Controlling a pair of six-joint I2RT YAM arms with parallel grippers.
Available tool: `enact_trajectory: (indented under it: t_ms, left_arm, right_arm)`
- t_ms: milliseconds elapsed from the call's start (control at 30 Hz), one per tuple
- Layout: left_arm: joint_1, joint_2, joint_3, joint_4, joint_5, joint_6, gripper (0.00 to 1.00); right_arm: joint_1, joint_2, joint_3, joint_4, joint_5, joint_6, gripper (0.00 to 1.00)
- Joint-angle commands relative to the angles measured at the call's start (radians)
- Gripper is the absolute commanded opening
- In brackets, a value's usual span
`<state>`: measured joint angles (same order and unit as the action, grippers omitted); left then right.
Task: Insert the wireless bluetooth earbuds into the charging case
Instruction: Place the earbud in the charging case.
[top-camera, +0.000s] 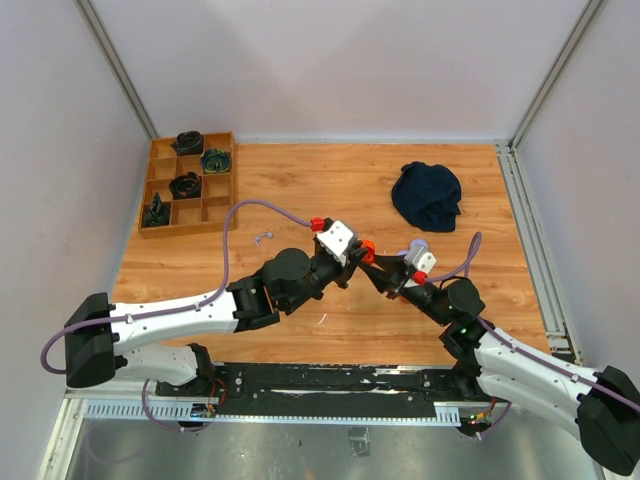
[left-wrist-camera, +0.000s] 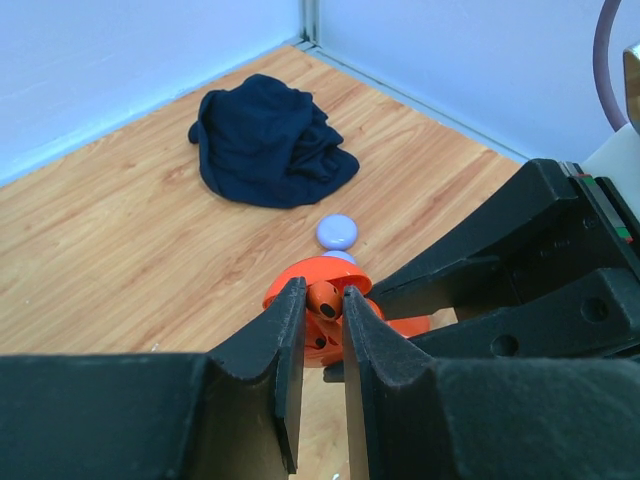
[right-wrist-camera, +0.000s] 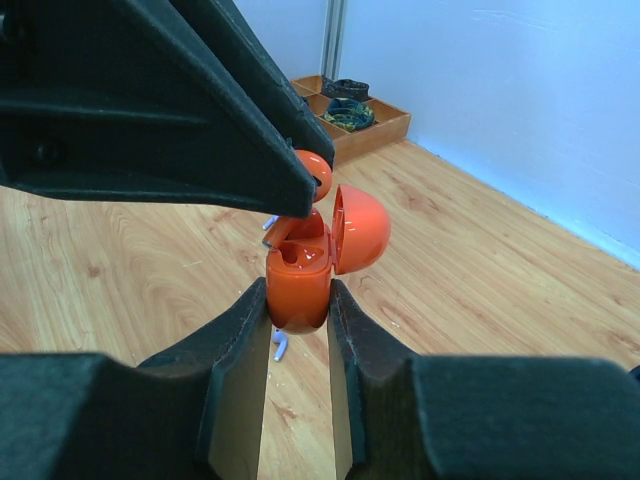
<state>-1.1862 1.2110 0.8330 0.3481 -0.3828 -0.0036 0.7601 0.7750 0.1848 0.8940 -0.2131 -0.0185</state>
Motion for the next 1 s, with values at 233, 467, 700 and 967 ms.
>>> enact_trajectory:
  t_ms: [233, 467, 700, 967]
  left_arm:
    - [-0.017, 0.014, -0.033, 0.082, -0.027, 0.071, 0.22]
    - [-0.018, 0.023, -0.031, 0.089, -0.019, 0.089, 0.22]
    - [-0.027, 0.008, -0.051, 0.089, 0.008, 0.134, 0.22]
    - [-0.053, -0.022, -0.082, 0.089, 0.007, 0.219, 0.23]
  right_arm:
    - [-0.02, -0.024, 0.039, 0.038, -0.02, 0.015, 0.08]
    - [-0.02, -0.029, 0.041, 0.032, -0.023, 0.017, 0.08]
    - [-0.02, -0.041, 0.038, 0.027, -0.009, 0.012, 0.08]
    - [-0.02, -0.052, 0.035, 0.029, 0.0, 0.013, 0.08]
